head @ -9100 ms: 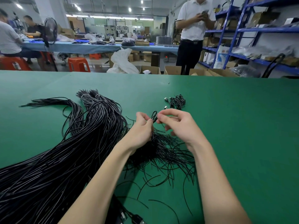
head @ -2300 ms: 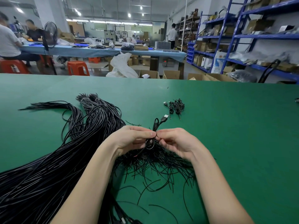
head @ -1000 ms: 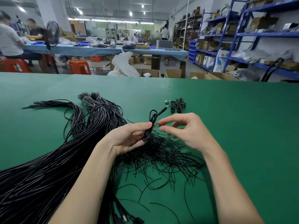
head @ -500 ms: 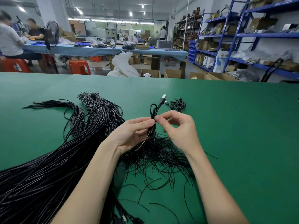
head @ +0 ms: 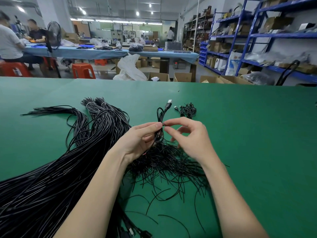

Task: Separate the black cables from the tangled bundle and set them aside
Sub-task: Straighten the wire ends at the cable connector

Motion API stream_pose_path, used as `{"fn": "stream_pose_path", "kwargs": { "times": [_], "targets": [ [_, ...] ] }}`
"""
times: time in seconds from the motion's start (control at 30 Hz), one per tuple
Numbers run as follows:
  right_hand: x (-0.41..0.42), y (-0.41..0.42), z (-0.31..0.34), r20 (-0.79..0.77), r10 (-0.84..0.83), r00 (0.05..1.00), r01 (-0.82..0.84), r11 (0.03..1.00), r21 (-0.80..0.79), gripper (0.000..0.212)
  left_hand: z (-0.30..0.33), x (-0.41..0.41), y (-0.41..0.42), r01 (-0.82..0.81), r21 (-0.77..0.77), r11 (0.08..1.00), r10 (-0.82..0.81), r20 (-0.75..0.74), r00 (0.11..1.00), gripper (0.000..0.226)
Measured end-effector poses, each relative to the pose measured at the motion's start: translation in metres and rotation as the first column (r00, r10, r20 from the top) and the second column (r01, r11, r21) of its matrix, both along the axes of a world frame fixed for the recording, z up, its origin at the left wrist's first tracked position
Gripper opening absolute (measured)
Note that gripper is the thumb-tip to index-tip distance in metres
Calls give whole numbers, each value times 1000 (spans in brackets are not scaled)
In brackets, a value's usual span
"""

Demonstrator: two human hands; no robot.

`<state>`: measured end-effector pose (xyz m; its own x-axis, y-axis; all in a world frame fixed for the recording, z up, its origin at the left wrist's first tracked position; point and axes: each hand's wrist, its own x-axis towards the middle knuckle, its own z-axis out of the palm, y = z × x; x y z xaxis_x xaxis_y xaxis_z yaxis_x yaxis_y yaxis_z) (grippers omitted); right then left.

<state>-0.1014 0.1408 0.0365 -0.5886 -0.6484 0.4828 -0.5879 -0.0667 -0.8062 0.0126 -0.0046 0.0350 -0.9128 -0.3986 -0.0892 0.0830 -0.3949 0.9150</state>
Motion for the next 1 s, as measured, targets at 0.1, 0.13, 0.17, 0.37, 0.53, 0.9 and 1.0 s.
{"fn": "stream_pose_path", "kwargs": {
  "times": [0.1, 0.13, 0.17, 0.37, 0.53, 0.9, 1.0],
  "targets": [
    [-2, 2, 1, -262, -50, 964, 47, 999, -17, 9, 2, 2, 0, 37, -11, 999, -36, 51, 998, 28],
    [-1, 2, 2, -298, -64, 952, 61, 998, -19, 7, 2, 2, -1, 40, -15, 999, -39, 62, 997, 28],
    [-1, 1, 2, -314, -79, 946, 79, 997, -12, 6, 1, 3, -1, 39, -26, 999, -37, 69, 997, 28],
    [-1, 2, 8, 557, 170, 813, -286, 950, 129, 13, -3, 5, -7, 71, -131, 989, -62, 72, 995, 41],
    [-1, 6, 12, 605, 169, 778, -326, 932, 160, 5, 0, 5, -6, 60, -114, 992, -44, 144, 989, 42],
    [10, -6, 0, -305, -153, 940, 171, 985, 30, 8, -6, 2, -7, 7, -15, 1000, -5, 172, 985, 36],
    [13, -18, -5, 425, -106, 899, 98, 994, 41, 14, -7, 0, -3, -30, -62, 998, 34, 67, 997, 27]
  ]
}}
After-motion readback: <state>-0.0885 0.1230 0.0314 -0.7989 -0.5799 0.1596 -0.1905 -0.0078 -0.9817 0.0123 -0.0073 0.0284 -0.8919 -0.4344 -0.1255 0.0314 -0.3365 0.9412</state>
